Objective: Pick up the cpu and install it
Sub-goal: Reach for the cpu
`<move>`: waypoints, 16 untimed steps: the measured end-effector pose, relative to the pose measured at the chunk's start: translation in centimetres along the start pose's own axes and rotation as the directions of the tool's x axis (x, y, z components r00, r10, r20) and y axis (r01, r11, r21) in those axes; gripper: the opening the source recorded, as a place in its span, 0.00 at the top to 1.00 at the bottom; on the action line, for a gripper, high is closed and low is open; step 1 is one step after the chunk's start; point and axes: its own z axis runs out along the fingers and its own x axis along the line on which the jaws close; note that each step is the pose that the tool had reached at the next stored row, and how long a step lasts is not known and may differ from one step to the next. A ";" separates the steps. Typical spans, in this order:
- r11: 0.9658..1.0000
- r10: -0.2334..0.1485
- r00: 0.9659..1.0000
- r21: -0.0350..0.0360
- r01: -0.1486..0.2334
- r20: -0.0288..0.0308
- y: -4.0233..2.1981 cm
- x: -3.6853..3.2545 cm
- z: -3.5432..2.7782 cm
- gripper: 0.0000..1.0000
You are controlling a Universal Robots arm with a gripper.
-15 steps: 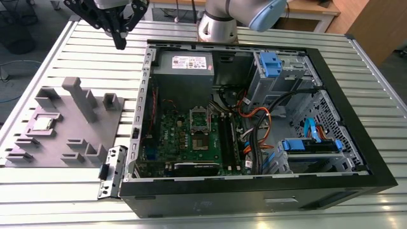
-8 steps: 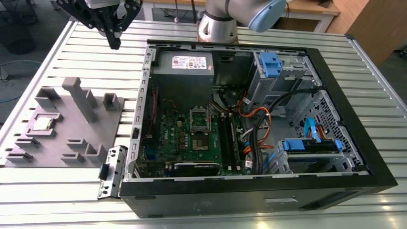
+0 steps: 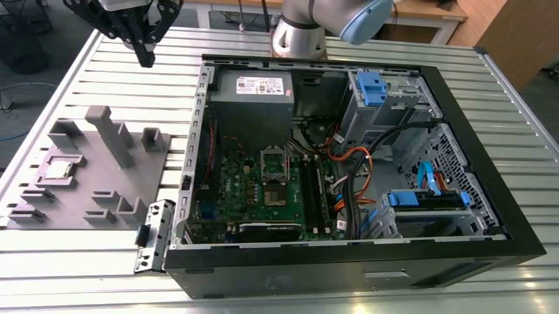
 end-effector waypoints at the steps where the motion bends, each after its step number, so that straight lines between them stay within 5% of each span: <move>1: 1.000 0.000 1.000 0.000 0.000 0.000 -0.02 0.20 -0.01 0.89; 16: 1.000 0.000 1.000 0.000 0.000 0.000 -0.24 3.16 -0.04 0.89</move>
